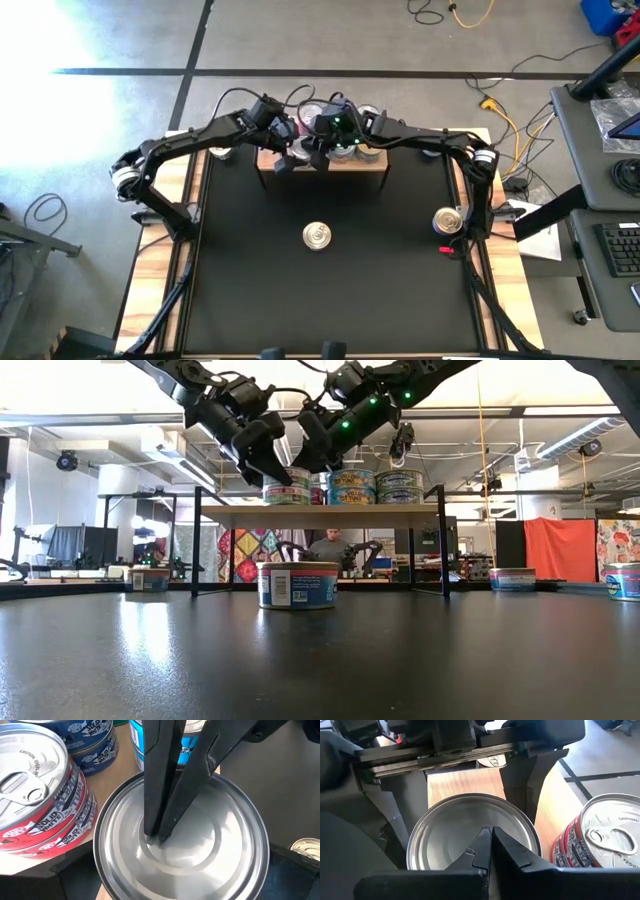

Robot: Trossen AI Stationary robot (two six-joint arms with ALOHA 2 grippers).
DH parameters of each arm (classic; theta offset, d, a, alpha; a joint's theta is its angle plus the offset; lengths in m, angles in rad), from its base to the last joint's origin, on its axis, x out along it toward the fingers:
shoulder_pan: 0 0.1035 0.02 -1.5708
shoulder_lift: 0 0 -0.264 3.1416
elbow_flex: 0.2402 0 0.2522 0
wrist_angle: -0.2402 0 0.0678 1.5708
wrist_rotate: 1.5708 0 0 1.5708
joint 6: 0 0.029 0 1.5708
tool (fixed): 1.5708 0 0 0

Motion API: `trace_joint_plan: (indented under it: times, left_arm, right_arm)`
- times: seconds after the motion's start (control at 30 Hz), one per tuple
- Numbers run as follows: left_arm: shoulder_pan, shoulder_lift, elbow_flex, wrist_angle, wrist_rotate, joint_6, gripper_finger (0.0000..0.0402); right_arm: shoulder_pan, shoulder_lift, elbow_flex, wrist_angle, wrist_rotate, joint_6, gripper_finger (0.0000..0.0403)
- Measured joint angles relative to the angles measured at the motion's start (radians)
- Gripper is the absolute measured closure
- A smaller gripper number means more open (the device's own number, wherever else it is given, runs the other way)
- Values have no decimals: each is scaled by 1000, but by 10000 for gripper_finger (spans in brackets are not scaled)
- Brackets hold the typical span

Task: Stack canned seafood by type on shelf
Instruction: Stack the white green tuna can on top of the white green tuna can on the shelf

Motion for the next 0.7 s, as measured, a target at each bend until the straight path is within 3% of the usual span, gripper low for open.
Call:
trace_joint_plan:
  times: [0.3,0.4,0.7]
  left_arm:
    - [-3,0,1,-8,-35,-71,25]
    - [-3,0,1,-7,-35,-139,21]
    - [-6,0,0,-3,-84,-143,7]
  right_arm:
    - [1,5,1,-17,-3,-1,390]
    - [1,5,-1,-15,-1,4,390]
    - [2,5,-2,-17,-4,63,390]
